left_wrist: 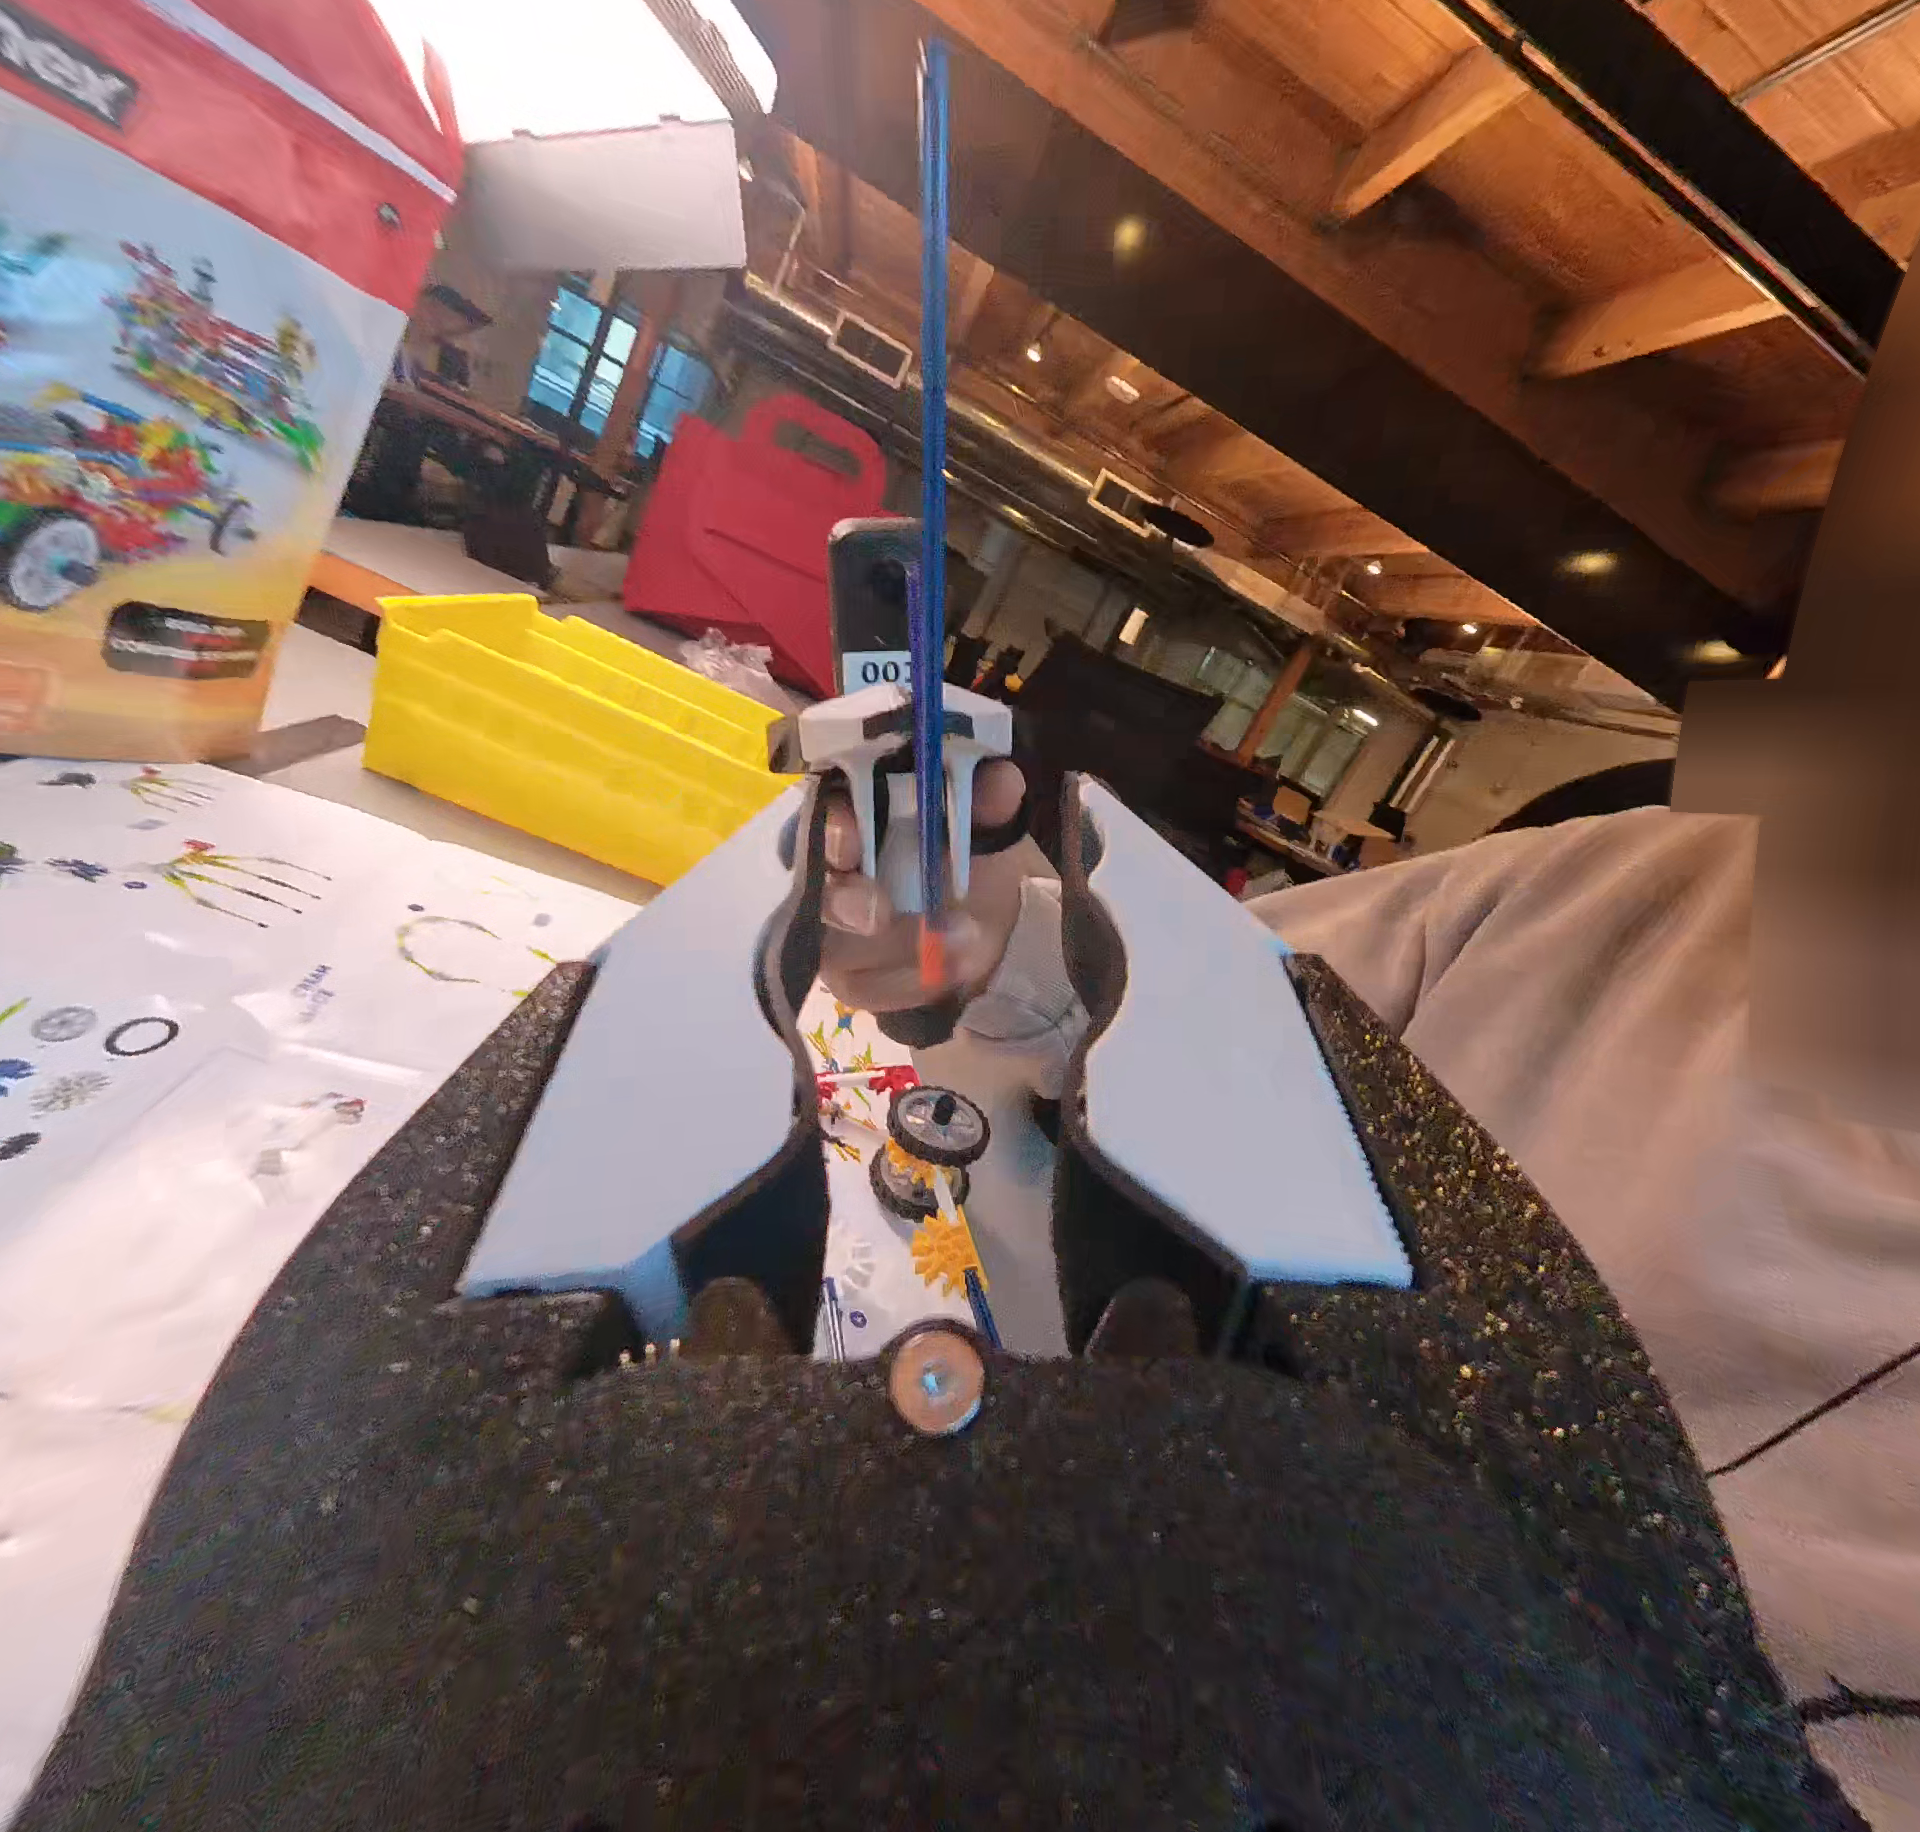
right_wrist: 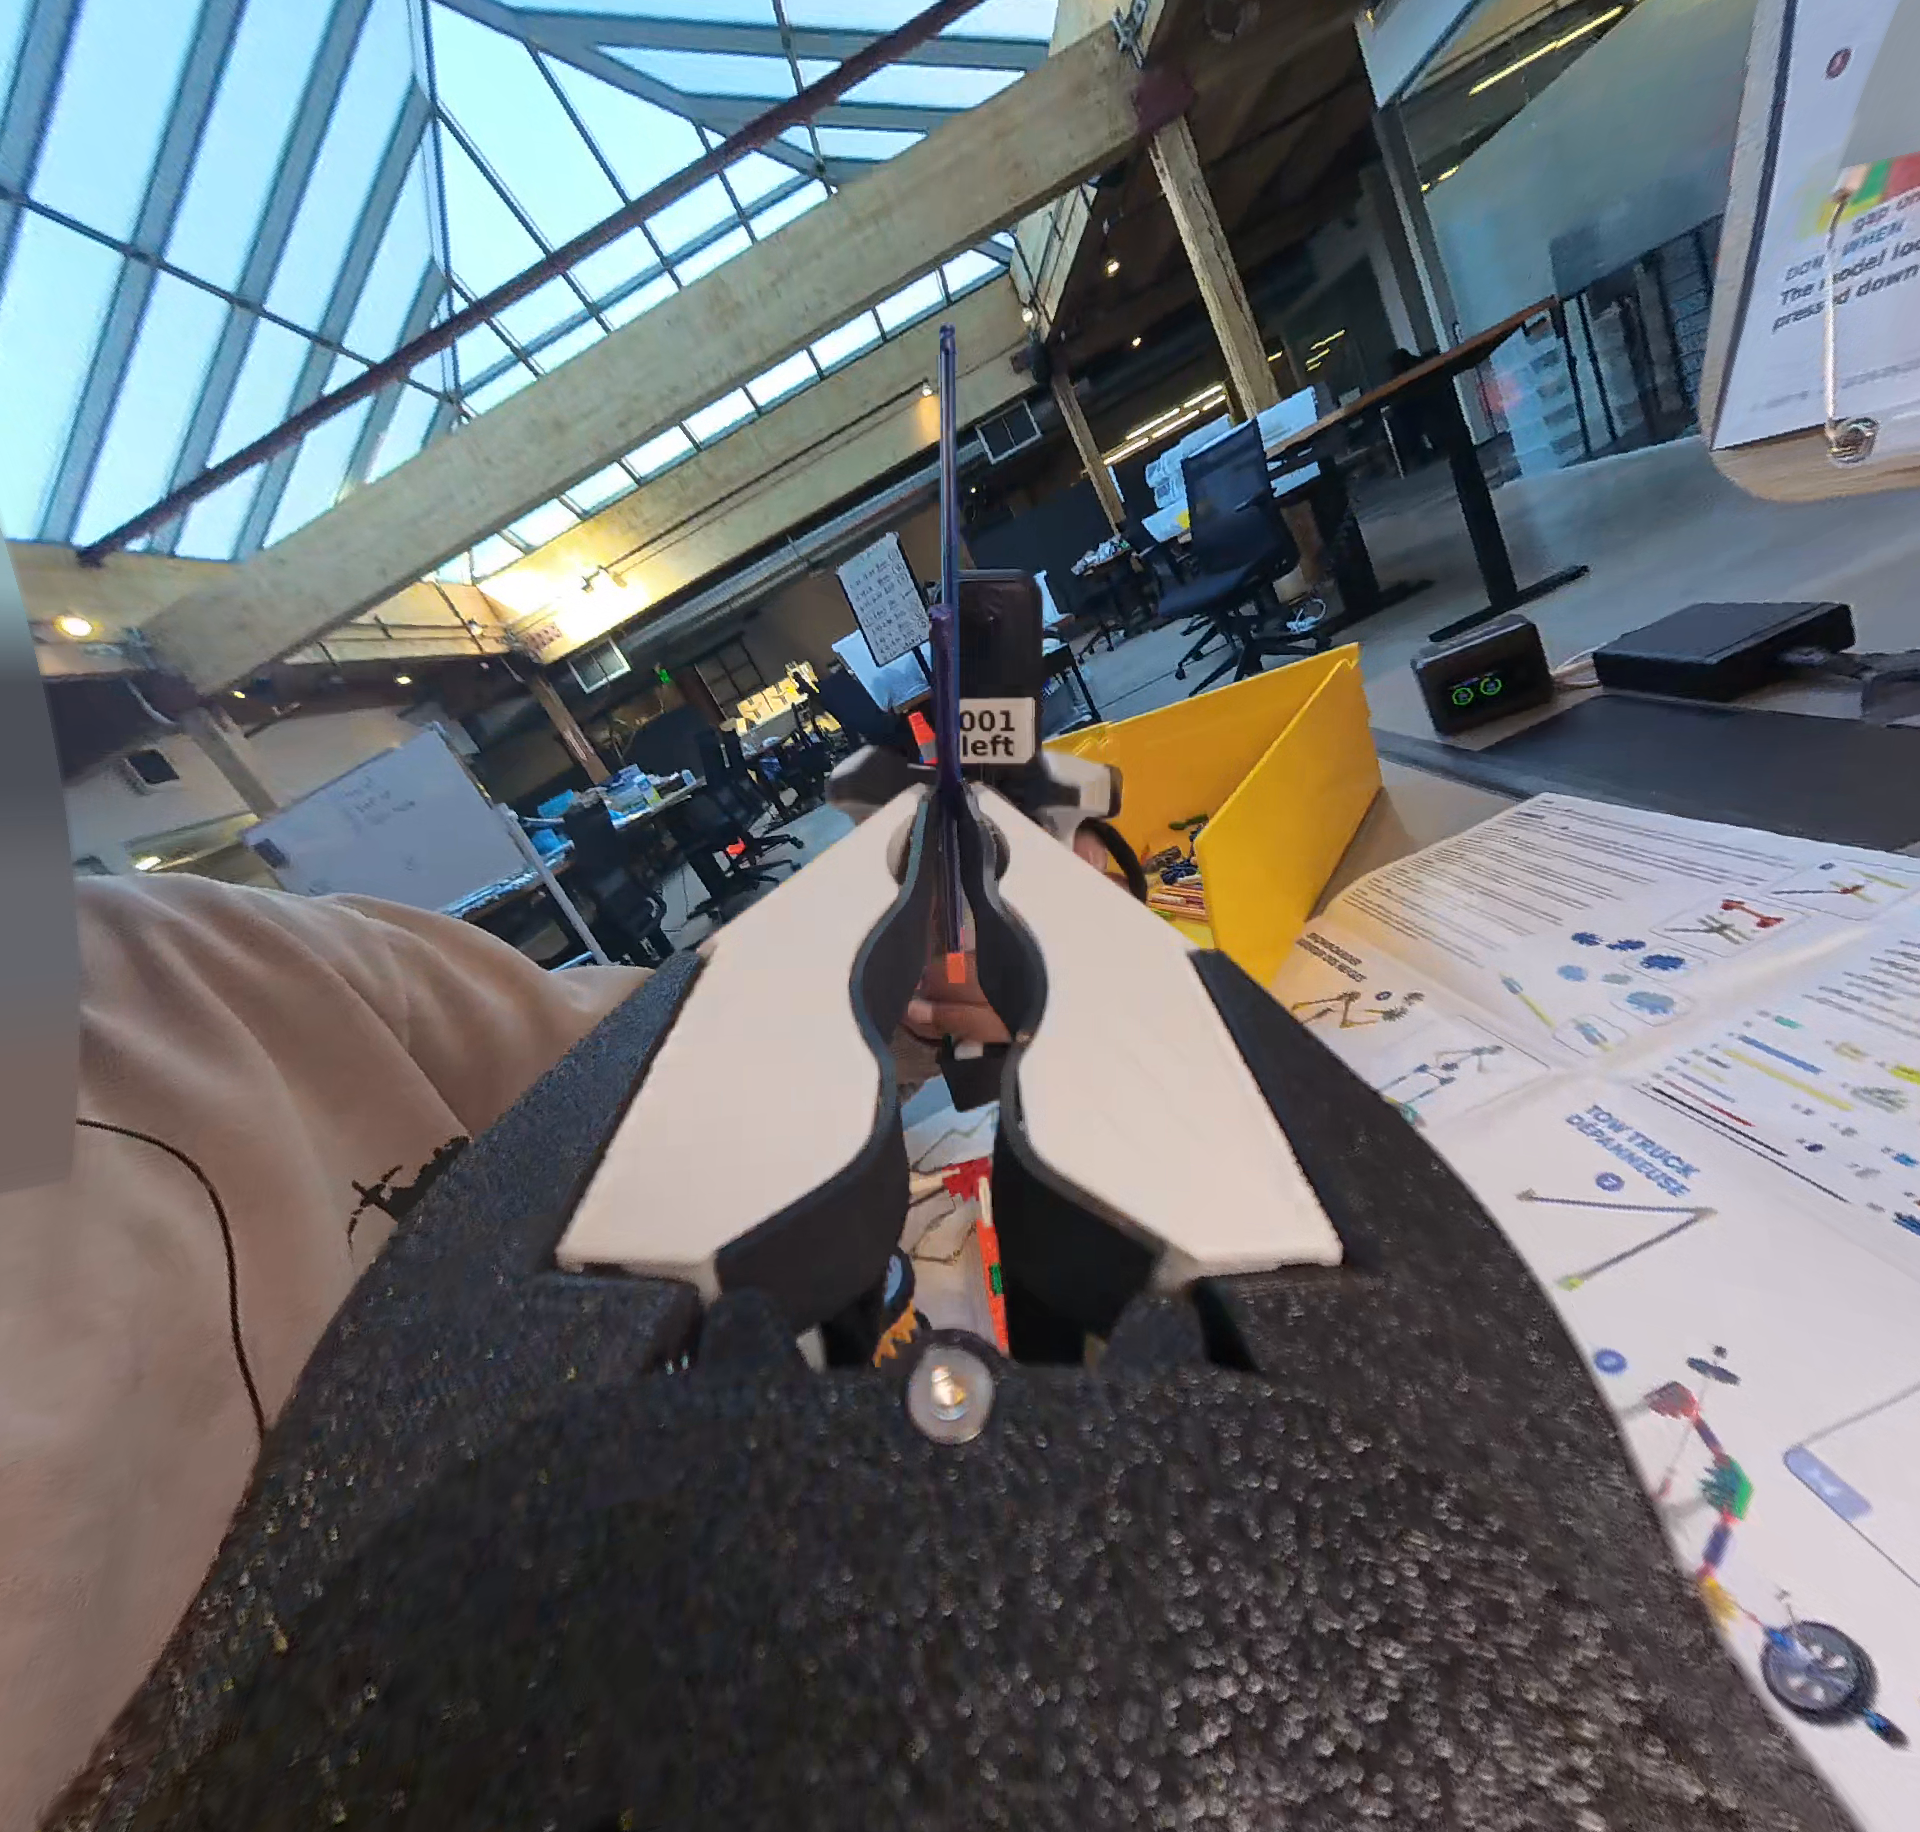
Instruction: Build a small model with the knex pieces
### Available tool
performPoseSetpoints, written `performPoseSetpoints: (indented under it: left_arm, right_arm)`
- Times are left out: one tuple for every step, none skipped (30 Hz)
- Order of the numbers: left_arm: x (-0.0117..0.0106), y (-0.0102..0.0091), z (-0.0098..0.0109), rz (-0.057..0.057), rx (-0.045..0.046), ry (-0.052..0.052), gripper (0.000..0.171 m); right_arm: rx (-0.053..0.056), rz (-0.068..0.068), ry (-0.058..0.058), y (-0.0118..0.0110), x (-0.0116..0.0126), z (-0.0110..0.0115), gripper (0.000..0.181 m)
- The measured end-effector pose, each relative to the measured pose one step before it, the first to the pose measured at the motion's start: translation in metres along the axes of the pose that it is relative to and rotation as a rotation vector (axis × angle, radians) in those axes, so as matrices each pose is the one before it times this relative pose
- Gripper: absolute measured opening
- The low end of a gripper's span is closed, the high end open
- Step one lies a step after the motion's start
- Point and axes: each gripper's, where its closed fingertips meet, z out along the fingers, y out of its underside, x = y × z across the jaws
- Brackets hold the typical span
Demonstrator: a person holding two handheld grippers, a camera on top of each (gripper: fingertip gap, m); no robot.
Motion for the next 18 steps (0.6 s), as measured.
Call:
performPoseSetpoints:
  left_arm:
    - [0.00247, 0.01034, 0.00519, -0.0104, -0.04852, 0.0185, 0.040]
    - [-0.00130, 0.00949, 0.00486, 0.0146, -0.04673, -0.0136, 0.029]
    - [-0.00556, 0.00889, 0.00364, 0.0300, -0.04659, -0.0468, 0.016]
    - [-0.00535, 0.00819, 0.00244, 0.0336, -0.04682, -0.0447, 0.012]
    - [-0.00261, 0.00511, 0.00131, 0.0261, -0.03179, -0.0244, 0.010]
    - [0.00023, 0.00098, 0.00027, 0.0154, -0.00977, -0.0045, 0.001]
    - [0.00042, -0.00209, -0.00050, 0.0130, 0.00698, -0.0043, 0.001]
    - [-0.00022, -0.00166, -0.00053, 0.0202, 0.00130, -0.0113, 0.000]
    - [-0.00029, -0.00024, -0.00062, 0.0306, -0.00730, -0.0147, 0.000]
    - [-0.00042, -0.00006, -0.00060, 0.0300, -0.00852, -0.0159, 0.000]
    - [0.00038, -0.00148, -0.00088, 0.0277, 0.00353, -0.0101, 0.000]
    - [0.00128, -0.00173, -0.00057, 0.0235, 0.00453, -0.0048, 0.000]
    - [0.00080, -0.00018, 0.00001, 0.0317, -0.00864, -0.0111, 0.000]
    - [0.00157, 0.00105, 0.00066, 0.0454, -0.01922, -0.0126, 0.000]
    - [0.00248, 0.00120, 0.00084, 0.0499, -0.02476, -0.0110, 0.000]
    - [0.00292, -0.00032, 0.00034, 0.0560, -0.01543, -0.0108, 0.001]
    - [0.00378, -0.00113, -0.00011, 0.0499, -0.00964, -0.0022, 0.001]
    - [0.00479, -0.00088, -0.00010, 0.0477, -0.00880, 0.0067, 0.001]
  right_arm:
    - [0.0025, 0.0040, 0.0016, -0.00010, 0.00064, -0.00008, 0.000]
    - [-0.0007, -0.0063, 0.0020, 0.00063, 0.00026, 0.00015, 0.000]
    - [0.0011, -0.0045, 0.0013, -0.00030, 0.00002, -0.00006, 0.000]
    - [0.0123, -0.0017, 0.0007, -0.00269, -0.00019, -0.00080, 0.000]
    - [0.0095, 0.0003, 0.0023, -0.00293, 0.00045, -0.00161, 0.000]
    - [0.0013, -0.0058, 0.0118, -0.00209, 0.00219, -0.00203, 0.000]
    - [-0.0040, -0.0096, 0.0124, -0.00122, 0.00249, -0.00208, 0.000]
    - [-0.0068, -0.0007, -0.0016, -0.00046, 0.00045, -0.00141, 0.000]
    - [-0.0074, 0.0018, -0.0019, 0.00036, 0.00005, -0.00046, 0.000]
    - [-0.0052, 0.0008, 0.0017, 0.00042, 0.00034, 0.00005, 0.000]
    - [0.0025, 0.0079, -0.0002, -0.00061, 0.00037, -0.00018, 0.000]
    - [0.0045, 0.0183, 0.0052, -0.00080, 0.00180, -0.00037, 0.000]
    - [0.0041, 0.0307, -0.0054, -0.00013, 0.00067, -0.00011, 0.000]
    - [0.0056, 0.0346, -0.0188, 0.00003, -0.00118, 0.00020, 0.000]
    - [0.0058, 0.0276, -0.0157, 0.00029, -0.00133, 0.00069, 0.000]
    - [0.0103, 0.0294, -0.0172, -0.00030, -0.00211, 0.00110, 0.000]
    - [0.0057, 0.0422, -0.0232, 0.00011, -0.00277, 0.00139, 0.000]
    - [-0.0043, 0.0529, -0.0121, 0.00171, -0.00037, 0.00150, 0.000]
